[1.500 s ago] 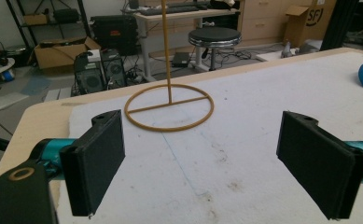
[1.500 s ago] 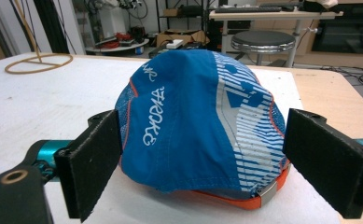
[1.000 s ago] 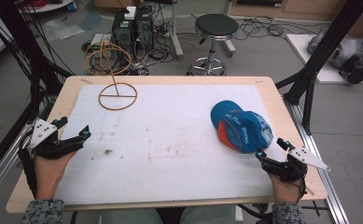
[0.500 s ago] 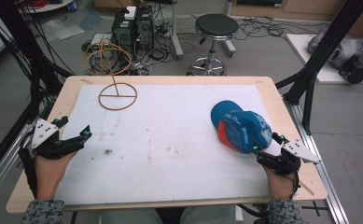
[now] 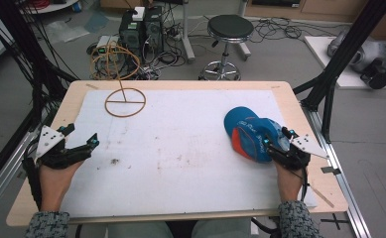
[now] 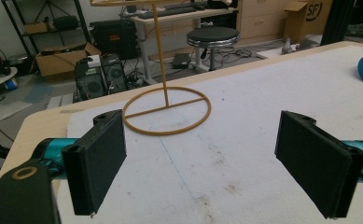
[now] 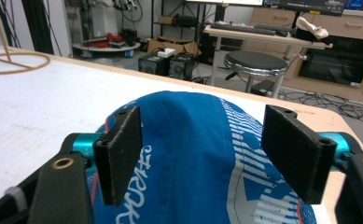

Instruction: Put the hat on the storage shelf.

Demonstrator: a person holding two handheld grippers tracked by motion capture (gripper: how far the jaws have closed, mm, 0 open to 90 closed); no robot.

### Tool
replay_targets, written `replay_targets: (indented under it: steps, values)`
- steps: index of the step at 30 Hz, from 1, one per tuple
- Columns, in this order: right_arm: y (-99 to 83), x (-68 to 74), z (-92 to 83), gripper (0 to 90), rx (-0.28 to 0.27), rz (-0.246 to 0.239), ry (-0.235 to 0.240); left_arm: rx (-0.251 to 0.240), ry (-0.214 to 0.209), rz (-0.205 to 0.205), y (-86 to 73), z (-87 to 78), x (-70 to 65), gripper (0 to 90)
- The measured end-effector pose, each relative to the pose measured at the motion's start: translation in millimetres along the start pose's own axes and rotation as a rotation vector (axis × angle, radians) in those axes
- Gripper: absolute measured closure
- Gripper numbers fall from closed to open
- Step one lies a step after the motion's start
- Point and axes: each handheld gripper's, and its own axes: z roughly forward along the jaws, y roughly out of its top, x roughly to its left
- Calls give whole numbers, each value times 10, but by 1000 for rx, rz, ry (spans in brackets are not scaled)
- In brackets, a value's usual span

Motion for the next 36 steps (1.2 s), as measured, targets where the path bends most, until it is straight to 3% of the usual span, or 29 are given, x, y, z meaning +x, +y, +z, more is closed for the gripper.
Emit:
replay_targets:
  steps: [8,18,30,32,36]
  values:
    - [-9,27,52,395,35,-58,-40,3,-11,-4,-6,13,-10,171]
    - [-7,35,92,536,48,-103,-48,2,-24,3,2,41,-53,178]
    - [15,57,105,875,58,-155,-6,-5,-12,-5,17,4,-17,185]
    - [28,66,100,888,54,-165,-11,-10,-9,-5,31,-11,-6,185]
    - [85,68,112,894,49,-133,17,-22,8,-16,66,-61,39,189]
